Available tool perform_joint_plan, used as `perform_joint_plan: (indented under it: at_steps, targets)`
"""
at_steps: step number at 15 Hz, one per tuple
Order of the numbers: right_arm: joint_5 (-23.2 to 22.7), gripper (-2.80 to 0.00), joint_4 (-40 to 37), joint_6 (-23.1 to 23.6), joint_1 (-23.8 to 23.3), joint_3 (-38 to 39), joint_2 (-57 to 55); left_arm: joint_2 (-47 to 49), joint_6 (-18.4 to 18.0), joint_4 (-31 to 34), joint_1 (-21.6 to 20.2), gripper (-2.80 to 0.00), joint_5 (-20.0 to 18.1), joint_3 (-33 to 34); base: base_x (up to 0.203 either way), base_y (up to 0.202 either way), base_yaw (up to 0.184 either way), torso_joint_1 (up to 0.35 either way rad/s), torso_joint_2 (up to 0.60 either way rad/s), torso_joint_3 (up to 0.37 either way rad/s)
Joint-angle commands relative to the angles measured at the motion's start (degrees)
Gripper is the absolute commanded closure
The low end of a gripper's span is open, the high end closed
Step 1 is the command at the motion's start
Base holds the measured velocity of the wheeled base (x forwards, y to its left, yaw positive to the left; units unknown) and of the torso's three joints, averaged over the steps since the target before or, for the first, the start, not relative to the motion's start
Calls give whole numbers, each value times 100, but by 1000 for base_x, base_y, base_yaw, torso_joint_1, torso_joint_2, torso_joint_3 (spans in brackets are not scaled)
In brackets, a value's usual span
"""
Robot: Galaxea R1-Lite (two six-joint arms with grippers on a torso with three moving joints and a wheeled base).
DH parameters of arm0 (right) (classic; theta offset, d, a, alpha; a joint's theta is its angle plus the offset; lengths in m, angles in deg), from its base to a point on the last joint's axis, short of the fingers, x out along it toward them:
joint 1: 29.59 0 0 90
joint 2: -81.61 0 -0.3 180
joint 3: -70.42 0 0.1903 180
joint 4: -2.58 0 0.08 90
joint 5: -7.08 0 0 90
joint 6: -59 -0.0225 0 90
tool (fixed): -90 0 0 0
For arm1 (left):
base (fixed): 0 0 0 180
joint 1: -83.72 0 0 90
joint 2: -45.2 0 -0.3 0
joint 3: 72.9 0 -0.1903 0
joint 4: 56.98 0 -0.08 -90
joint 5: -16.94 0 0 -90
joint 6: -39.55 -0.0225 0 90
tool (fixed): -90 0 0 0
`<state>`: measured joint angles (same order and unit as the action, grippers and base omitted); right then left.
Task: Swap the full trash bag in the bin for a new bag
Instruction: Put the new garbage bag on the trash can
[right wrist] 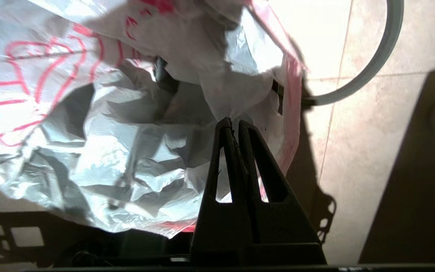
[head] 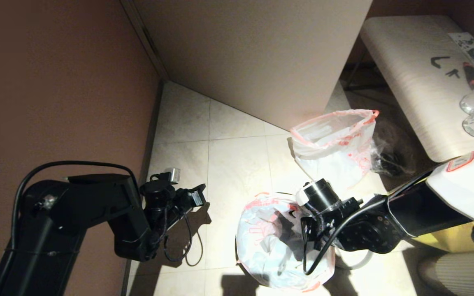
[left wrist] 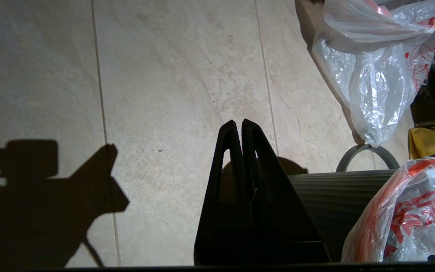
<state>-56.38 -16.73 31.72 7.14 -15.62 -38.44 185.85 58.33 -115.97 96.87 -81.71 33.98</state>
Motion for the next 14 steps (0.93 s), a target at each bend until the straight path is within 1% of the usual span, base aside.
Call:
perform_joint_plan:
  at_steps: [1, 3, 7, 9, 14]
  targets:
    - [4, 0, 54, -9, -65, -108, -355, 33, -5, -52, 22, 0, -5, 0, 0, 0, 0, 0, 0, 0]
    - [-35, 0, 119, 56, -244, -447, -691, 33, -5, -52, 22, 0, -5, 0, 0, 0, 0, 0, 0, 0]
    - [16, 0, 123, 392, -603, -1148, -1095, 25, 3, -43, 4, 0, -14, -26, 0, 0, 0, 0, 0, 0]
    - [145, 0, 122, 555, -774, -1280, -1097, 25, 4, -43, 1, 0, -14, -44, 0, 0, 0, 0, 0, 0]
    - [150, 0, 129, 542, -929, -1289, -959, 25, 3, -43, -5, 0, -6, -44, 0, 0, 0, 0, 0, 0]
